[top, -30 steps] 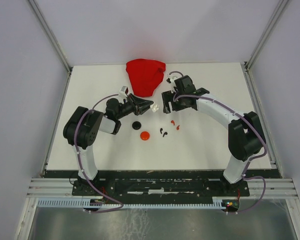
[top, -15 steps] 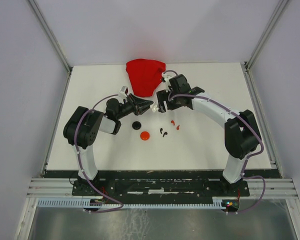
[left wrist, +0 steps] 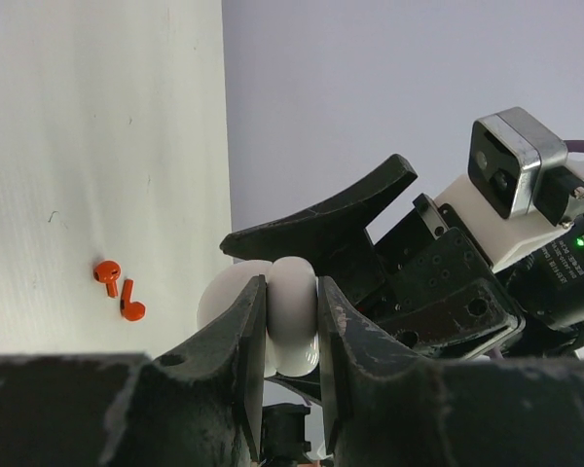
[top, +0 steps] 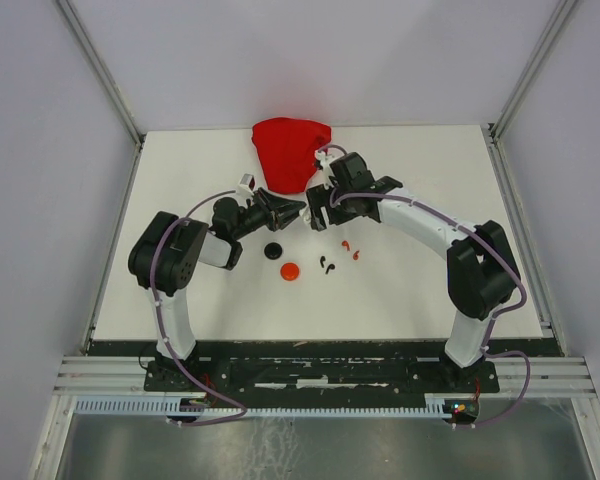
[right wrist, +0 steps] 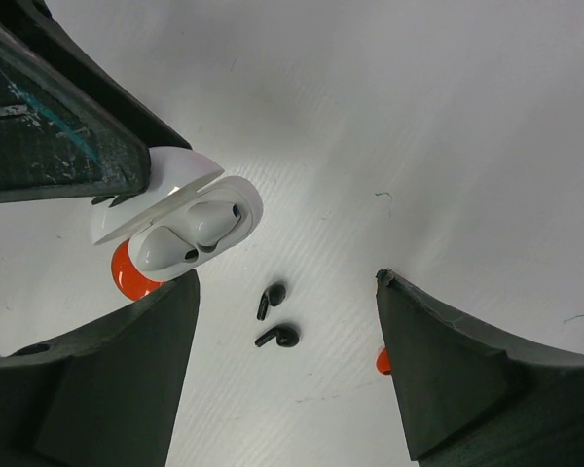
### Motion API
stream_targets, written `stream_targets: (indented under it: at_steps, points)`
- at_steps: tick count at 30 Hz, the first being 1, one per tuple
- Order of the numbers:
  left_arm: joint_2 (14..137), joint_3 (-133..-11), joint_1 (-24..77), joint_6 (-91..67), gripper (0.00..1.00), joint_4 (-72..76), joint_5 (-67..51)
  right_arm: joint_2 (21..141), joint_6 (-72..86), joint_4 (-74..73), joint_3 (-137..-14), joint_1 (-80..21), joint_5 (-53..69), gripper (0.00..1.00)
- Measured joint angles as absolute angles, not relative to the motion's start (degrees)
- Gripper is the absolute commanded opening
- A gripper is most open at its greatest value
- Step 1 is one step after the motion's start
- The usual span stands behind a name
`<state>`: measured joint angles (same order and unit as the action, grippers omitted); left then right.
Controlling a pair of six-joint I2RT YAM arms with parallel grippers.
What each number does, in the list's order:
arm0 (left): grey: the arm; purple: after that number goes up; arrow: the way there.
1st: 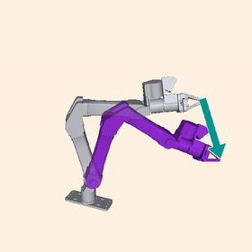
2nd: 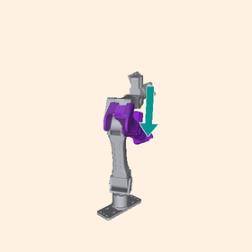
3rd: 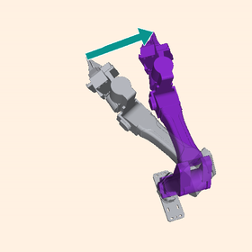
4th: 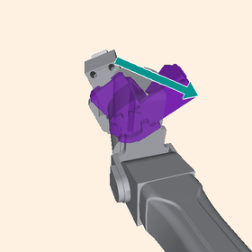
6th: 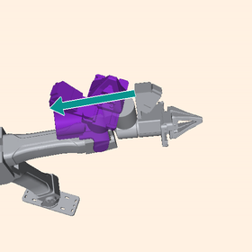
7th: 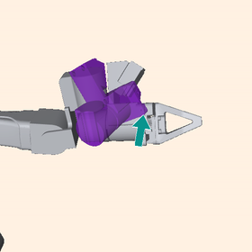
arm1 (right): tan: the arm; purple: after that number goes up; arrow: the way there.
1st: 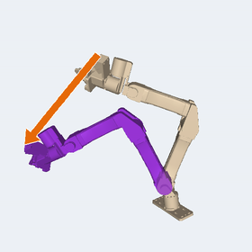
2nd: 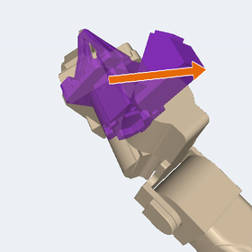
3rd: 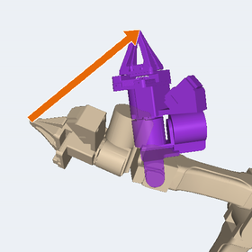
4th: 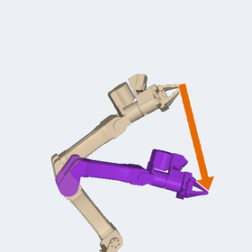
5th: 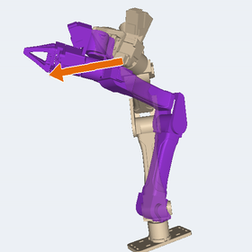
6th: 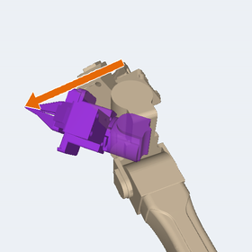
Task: Insert the wireless bluetooth earbuds into the charging case
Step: Place the earbud in the charging case, then close the charging case.
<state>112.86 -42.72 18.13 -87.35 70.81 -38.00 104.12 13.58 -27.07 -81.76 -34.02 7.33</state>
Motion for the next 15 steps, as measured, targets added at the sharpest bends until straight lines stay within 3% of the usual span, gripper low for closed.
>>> stream_targets:
  at_steps: [9, 15]
  points:
    - [112.88, -42.74, 18.13, -87.79, 0.03, 70.94, -36.42, 103.85, 13.65, -26.3, -81.45, -34.41, 5.15, 0.82]
    - [114.04, -42.59, 18.13, -92.99, 0.03, 74.91, -31.83, 97.38, 13.65, -16.69, -71.07, -34.46, 0.08, 0.82]
